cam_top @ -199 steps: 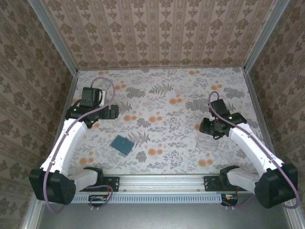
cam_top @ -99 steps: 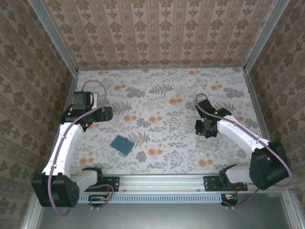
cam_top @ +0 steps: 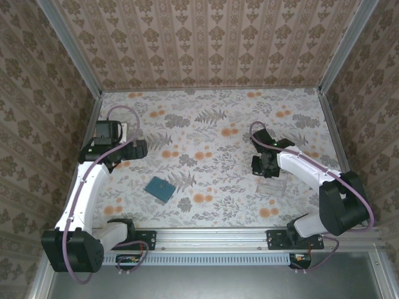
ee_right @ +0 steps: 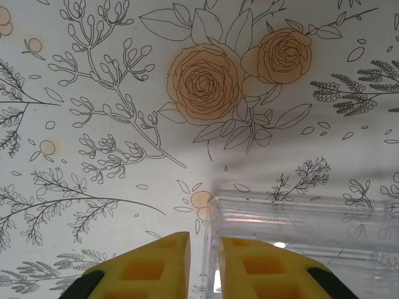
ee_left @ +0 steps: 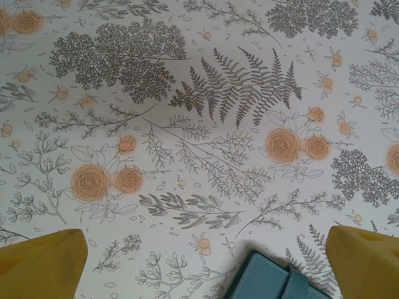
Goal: Take the credit cards out of the card holder
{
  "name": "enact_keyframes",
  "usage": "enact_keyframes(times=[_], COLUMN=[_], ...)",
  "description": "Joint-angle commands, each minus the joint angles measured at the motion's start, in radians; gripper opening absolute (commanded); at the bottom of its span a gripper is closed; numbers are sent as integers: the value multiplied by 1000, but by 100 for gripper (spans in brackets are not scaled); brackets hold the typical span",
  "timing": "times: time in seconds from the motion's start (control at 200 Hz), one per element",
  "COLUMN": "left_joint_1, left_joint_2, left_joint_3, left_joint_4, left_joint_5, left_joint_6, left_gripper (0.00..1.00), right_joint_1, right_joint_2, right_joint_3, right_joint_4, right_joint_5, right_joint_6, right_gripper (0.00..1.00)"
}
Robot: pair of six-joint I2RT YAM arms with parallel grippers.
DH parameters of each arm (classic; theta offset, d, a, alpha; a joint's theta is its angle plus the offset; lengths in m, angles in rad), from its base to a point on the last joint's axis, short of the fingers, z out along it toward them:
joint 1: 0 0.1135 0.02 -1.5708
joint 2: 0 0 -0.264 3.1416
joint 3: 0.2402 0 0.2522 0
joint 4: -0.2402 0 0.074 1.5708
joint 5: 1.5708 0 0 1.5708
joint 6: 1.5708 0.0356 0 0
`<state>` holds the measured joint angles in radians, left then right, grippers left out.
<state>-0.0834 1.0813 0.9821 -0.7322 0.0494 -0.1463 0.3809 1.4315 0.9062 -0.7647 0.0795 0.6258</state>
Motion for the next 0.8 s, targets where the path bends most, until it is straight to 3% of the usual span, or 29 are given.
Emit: enact_keyframes(times=[0.0, 0.435, 0.795], left_joint_1=[9, 7, 7], left_joint_2=[-18, -20, -17], left_joint_3=[-7, -8, -12], left_joint_4=[4, 5, 6], left_joint_5=[6, 13, 25], left_joint_6=[3, 1, -7], left_gripper=[100, 100, 100], right_joint_1=[9, 56, 183], right_joint_2=[15, 21, 197], right_joint_3=[13, 81, 337], right_joint_4=[4, -47, -100], right_joint_5=[26, 72, 126], right_joint_6=[8, 14, 57], right_gripper=[18, 6, 4])
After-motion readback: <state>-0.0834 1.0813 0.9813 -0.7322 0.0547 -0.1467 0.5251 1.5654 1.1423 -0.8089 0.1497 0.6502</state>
